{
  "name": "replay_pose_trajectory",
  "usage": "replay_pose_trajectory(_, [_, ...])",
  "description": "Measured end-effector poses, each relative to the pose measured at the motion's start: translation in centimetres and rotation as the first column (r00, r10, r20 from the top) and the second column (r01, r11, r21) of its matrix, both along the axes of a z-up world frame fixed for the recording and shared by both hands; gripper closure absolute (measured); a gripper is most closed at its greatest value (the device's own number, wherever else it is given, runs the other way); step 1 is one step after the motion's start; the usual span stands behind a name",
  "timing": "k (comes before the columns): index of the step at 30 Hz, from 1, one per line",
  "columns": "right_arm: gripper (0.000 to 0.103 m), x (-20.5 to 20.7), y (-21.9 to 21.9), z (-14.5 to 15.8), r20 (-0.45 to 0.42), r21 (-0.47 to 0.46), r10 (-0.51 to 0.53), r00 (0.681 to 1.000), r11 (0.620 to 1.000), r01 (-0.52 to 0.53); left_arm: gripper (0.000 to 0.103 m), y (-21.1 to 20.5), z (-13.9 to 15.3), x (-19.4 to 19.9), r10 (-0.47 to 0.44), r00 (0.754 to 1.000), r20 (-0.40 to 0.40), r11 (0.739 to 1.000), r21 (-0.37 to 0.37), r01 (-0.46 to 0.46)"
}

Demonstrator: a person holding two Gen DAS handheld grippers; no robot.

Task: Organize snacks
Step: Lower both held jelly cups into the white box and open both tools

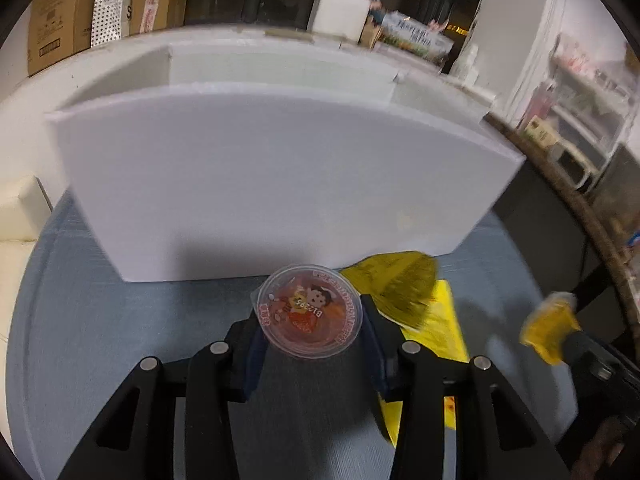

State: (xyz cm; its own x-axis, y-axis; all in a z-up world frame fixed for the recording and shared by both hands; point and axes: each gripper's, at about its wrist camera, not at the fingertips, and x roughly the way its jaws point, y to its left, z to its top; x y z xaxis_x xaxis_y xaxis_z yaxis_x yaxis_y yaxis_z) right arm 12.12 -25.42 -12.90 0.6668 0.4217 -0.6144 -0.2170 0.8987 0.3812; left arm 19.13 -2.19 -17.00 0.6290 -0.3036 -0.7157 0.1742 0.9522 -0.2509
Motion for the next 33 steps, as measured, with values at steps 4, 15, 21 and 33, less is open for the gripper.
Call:
replay_pose_trajectory(4, [0.052,-0.2,0.9,1.0,0.024,0.007,0.016,1.000,1.000,-0.016,0.056,1.3,3.4,-3.5,-0.012,0.997,0.080,0.999,-0.035,0.014])
replay_pose_trajectory(15, [0.052,2.0,3.8,6.0,0.122,0.007,0.068,0.990,0.998,-0.069,0.056,6.5,11.3,-4.3,0.037,0.967,0.252,0.999,-0.039,-0.029])
replay_pose_trajectory(21, [0.052,6.3,4.2,9.7,0.177,0.019,0.060,0.982,0.998,-0.065,0.056,6.0,13.0,1.0,0.027,0.962,0.272,0.999,0.009,-0.031])
replay_pose_trajectory(33, [0.052,15.9,5.0,8.1,0.082,-0.077,0.053,0.995,0.996,-0.047,0.054,5.8,9.8,8.3,0.042,0.982,0.185,0.996,0.069,-0.056])
